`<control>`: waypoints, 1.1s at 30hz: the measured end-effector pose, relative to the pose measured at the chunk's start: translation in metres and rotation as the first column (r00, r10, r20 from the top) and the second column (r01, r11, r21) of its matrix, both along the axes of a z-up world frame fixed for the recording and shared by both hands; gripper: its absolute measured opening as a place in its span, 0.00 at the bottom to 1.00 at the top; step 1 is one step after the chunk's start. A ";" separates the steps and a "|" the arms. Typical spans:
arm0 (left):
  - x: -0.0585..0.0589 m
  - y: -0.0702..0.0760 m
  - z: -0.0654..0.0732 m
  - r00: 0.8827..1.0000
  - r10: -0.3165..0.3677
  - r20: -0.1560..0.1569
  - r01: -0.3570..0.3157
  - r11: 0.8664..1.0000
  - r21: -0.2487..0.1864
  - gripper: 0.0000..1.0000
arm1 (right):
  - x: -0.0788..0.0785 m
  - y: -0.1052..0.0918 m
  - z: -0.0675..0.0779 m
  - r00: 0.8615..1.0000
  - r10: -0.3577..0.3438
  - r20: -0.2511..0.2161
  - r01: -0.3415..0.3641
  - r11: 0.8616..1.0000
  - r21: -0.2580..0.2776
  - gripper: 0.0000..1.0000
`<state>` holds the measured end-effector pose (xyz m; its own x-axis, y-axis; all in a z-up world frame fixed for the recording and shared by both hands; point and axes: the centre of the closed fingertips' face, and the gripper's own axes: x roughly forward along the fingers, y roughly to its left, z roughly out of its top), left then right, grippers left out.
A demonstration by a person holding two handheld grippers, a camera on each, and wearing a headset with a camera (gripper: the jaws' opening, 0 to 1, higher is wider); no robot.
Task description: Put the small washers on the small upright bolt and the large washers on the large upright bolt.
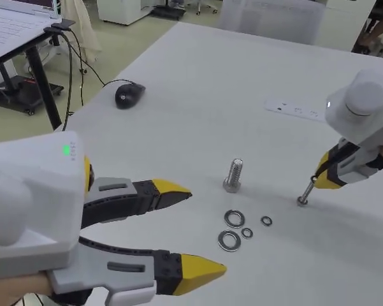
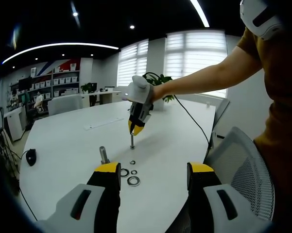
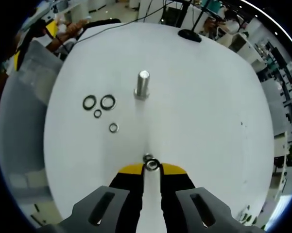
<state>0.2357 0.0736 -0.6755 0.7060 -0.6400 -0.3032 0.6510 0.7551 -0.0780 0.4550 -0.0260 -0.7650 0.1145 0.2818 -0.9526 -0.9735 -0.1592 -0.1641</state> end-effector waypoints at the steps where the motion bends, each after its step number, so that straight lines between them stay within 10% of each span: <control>1: 0.000 0.000 0.000 1.000 0.000 -0.001 0.000 1.000 -0.001 0.54 | 0.000 0.000 -0.001 1.000 0.001 -0.005 -0.001 1.000 -0.003 0.12; 33: -0.005 0.004 -0.013 0.999 0.021 -0.036 -0.021 1.000 0.008 0.54 | 0.002 -0.001 -0.055 0.999 0.048 -0.014 -0.049 0.999 -0.014 0.18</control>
<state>0.2310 0.0780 -0.6881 0.7077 -0.6227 -0.3338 0.6319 0.7692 -0.0953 0.4566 -0.0275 -0.8199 0.0880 0.2732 -0.9579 -0.9667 -0.2085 -0.1483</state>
